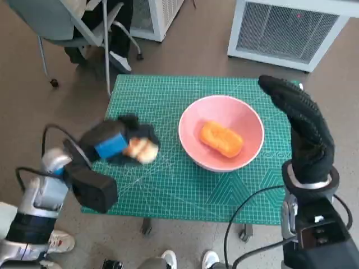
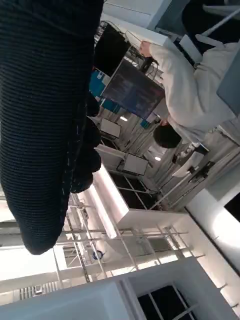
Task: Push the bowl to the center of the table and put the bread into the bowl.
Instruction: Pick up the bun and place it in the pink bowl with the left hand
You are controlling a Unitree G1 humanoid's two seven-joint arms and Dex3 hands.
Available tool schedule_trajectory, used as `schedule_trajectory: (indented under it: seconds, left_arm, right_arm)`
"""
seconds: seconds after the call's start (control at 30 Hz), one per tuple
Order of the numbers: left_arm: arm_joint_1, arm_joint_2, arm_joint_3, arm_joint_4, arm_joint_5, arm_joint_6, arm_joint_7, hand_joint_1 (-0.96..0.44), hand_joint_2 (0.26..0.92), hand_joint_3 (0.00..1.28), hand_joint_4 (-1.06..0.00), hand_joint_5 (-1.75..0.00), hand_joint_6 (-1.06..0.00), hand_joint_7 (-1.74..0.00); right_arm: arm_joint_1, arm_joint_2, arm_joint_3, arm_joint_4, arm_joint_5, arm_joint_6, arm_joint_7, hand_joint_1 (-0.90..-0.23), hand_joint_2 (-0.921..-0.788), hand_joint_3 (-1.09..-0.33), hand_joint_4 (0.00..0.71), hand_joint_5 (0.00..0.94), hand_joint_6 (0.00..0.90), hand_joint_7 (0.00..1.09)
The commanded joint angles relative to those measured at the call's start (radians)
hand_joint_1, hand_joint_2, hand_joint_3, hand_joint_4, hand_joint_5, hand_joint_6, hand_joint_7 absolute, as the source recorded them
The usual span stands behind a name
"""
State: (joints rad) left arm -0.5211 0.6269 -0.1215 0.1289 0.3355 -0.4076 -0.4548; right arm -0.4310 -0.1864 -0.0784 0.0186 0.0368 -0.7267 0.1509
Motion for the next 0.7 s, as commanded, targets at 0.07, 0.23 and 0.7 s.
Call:
schedule_trajectory:
  seconds: [0.07, 0.23, 0.7]
  left_arm:
    - [-0.098, -0.083, -0.01, -0.077, 0.01, 0.035, 0.056, 0.0, 0.919, 0.04, -0.66, -1.25, -0.74, -1.01]
    - [-0.172, -0.156, -0.054, -0.022, 0.041, -0.013, 0.109, 0.0, 0.92, 0.03, -0.66, -1.24, -0.75, -0.98]
    - [-0.363, -0.247, -0.234, 0.274, 0.158, -0.029, 0.047, 0.02, 0.888, 0.08, -0.4, -0.45, -0.46, -0.54]
  right_arm:
    - [-0.006, 0.007, 0.001, 0.027, -0.004, -0.001, -0.007, -0.386, -0.921, -0.554, 0.441, 0.003, 0.039, 0.84]
    - [-0.011, 0.01, 0.004, 0.029, -0.011, -0.002, -0.01, -0.387, -0.921, -0.556, 0.445, 0.005, 0.037, 0.84]
    - [-0.003, 0.005, 0.0, 0.02, -0.011, -0.002, -0.008, -0.391, -0.921, -0.555, 0.446, 0.006, 0.035, 0.85]
